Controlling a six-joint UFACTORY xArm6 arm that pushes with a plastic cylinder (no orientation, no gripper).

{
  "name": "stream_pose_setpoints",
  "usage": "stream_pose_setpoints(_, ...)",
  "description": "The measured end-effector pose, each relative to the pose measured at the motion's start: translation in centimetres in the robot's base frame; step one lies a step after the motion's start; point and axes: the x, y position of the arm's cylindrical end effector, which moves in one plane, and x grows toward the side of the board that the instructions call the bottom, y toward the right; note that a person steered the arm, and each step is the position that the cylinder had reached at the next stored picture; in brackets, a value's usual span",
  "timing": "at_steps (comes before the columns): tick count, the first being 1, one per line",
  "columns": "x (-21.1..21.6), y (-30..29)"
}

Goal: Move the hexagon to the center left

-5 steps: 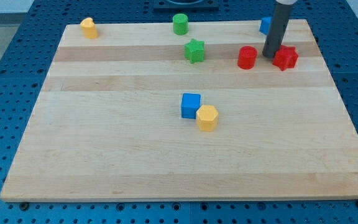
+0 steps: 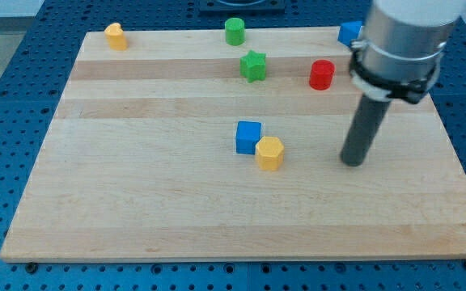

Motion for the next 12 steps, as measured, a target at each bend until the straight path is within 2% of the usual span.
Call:
stream_pose_setpoints(1, -1.8, -5.0)
stream_pose_setpoints(2, -2.4, -7.2)
stream_pose_setpoints(3, -1.4, -10.9)
stream_pose_setpoints(4, -0.1, -17.2)
stream_pose_setpoints(5, -0.7, -14.2)
stream_pose_setpoints(6, -1.3, -8.1)
stream_pose_setpoints(7, 1.6, -6.9)
stream_pose_setpoints(8, 4.3, -11.3)
stream_pose_setpoints(9, 4.1, -18.1)
stream_pose_setpoints(10, 1.3, -24.9)
stream_pose_setpoints(11, -1.4, -27.3)
stream_pose_setpoints(12, -1.5, -27.1)
